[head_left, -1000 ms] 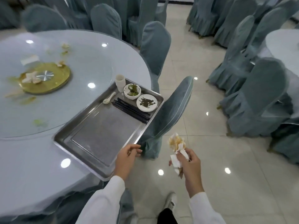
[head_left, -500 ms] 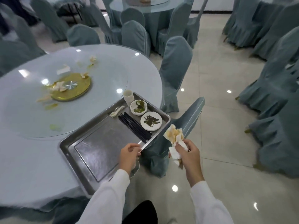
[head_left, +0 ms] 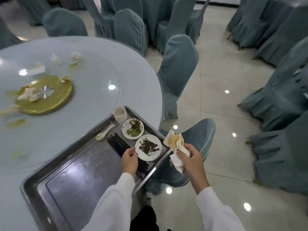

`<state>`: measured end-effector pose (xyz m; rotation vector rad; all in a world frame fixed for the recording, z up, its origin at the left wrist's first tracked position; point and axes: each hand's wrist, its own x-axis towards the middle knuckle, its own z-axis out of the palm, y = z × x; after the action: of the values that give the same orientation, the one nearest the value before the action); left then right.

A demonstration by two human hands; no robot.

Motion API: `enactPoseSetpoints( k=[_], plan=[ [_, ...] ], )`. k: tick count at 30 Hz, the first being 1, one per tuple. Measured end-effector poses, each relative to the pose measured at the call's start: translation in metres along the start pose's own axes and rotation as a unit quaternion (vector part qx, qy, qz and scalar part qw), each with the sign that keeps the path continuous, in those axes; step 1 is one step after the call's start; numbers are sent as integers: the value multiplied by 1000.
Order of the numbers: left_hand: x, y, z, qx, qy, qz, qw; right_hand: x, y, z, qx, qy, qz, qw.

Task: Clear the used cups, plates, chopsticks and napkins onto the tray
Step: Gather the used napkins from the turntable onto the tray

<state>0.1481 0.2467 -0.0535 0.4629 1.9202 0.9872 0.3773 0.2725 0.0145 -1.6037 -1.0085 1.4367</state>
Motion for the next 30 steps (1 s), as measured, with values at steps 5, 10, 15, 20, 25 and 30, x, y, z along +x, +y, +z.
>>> enactPoseSetpoints(
  k=[5, 10, 15, 20, 25, 30],
  plan=[
    [53, 15, 9, 125, -85, 14, 988, 54, -13, 14, -4, 12, 7, 1000],
    [75, 15, 10, 202, -108, -1, 973, 84, -22, 28, 23, -11, 27, 999],
    [84, 19, 13, 210, -118, -19, 970, 106, -31, 34, 24, -27, 22, 999],
    [86, 23, 14, 159, -107, -81, 978, 113, -39, 36, 35, -28, 22, 999],
    [92, 19, 12, 134, -119, -102, 978, 114, -40, 33, 19, -32, -10, 999],
    [90, 17, 12, 104, -108, -119, 981, 110, -30, 28, 38, -29, 4, 999]
  ],
)
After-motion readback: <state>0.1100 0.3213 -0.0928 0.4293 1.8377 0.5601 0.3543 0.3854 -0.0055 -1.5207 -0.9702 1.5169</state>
